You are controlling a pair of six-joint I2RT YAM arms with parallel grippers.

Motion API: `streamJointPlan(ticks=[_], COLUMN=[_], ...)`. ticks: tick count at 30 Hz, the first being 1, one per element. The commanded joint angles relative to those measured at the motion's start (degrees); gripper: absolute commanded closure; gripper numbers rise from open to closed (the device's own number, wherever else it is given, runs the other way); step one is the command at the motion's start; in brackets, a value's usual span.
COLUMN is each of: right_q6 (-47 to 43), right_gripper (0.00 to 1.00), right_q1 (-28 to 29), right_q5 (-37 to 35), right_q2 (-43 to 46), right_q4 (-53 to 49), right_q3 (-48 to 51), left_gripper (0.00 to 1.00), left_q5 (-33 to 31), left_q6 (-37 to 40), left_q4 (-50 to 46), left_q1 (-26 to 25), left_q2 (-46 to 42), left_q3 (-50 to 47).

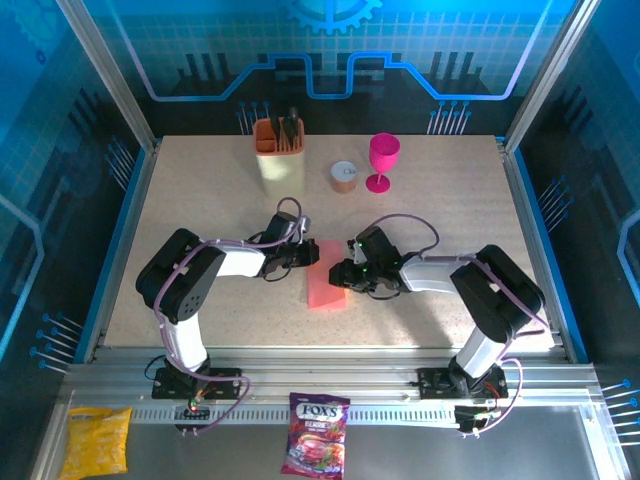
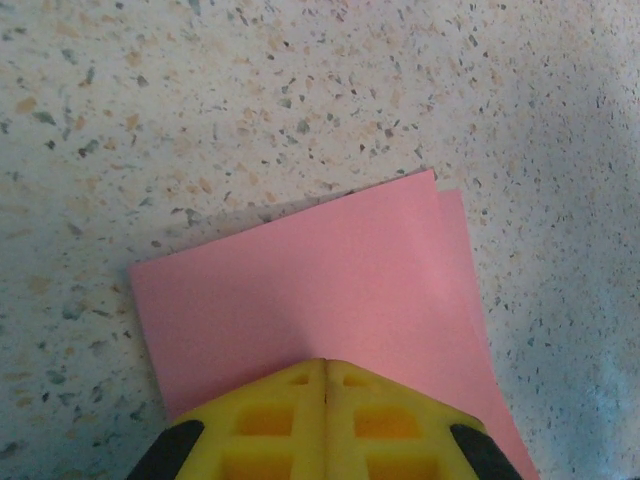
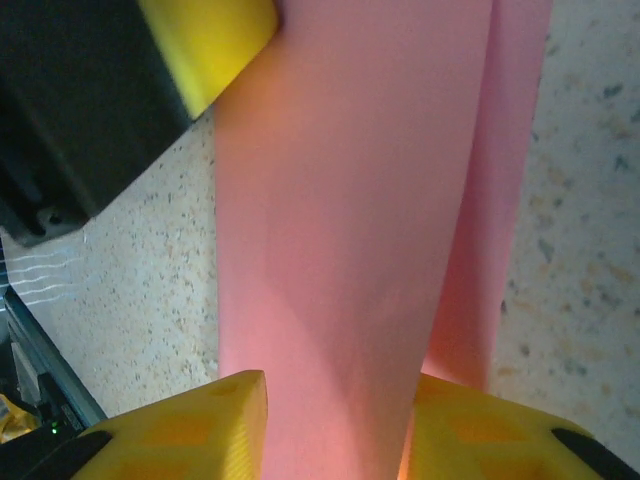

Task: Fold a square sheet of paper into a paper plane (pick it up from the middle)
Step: Fold the triangle a second time at the center of the table.

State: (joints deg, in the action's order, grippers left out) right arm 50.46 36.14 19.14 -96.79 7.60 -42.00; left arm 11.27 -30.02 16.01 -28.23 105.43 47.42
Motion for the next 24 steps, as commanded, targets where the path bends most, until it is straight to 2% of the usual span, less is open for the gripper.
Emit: streamJointPlan(ticks=[1,6,9,11,13,18,20,24], right_q6=[0.39,-0.03,0.11,0.15,0.18,1.1,1.3,2.18], right_gripper=[0.62,0.66,0.83,0.94,1.0,1.0,1.0,1.0], right_q1=[-1.28,-2.71,-3.52,-3.63,-3.71,-3.49,-3.4,-3.02], right_q5=[1.96,2.66,3.0,2.84,2.69,2.43,2.31,1.71], right_q2=[-2.02,-4.41,-5.02,-5.24,-5.36,-5.25,-5.18,-4.51], right_q4=[1.12,0.85,1.09,0.88,0.72,1.21,1.16,1.43], right_q3=[-2.27,-4.0,-4.48,-4.75,-4.92,-4.2,-3.9,-3.23], left_gripper=[0.95,0.95,0.94,0.9,0.83,0.61,0.54,0.44], left_q5=[1.38,1.76,2.3,2.86,3.1,0.98,-1.7,-9.2], left_q6=[0.93,1.14,1.8,2.04,2.07,3.14,3.81,4.26], left_q4=[-1.86,-2.03,-2.57,-2.56,-2.39,-4.89,-6.88,-10.05], left_q1=[0.28,0.28,0.28,0.28,0.2,-1.72,-4.16,-11.59], left_q2=[1.74,1.49,0.59,-1.22,-4.23,-14.22,-18.7,-25.3], left_q3=[-0.22,0.12,0.59,0.49,-0.42,-4.5,-6.58,-10.04])
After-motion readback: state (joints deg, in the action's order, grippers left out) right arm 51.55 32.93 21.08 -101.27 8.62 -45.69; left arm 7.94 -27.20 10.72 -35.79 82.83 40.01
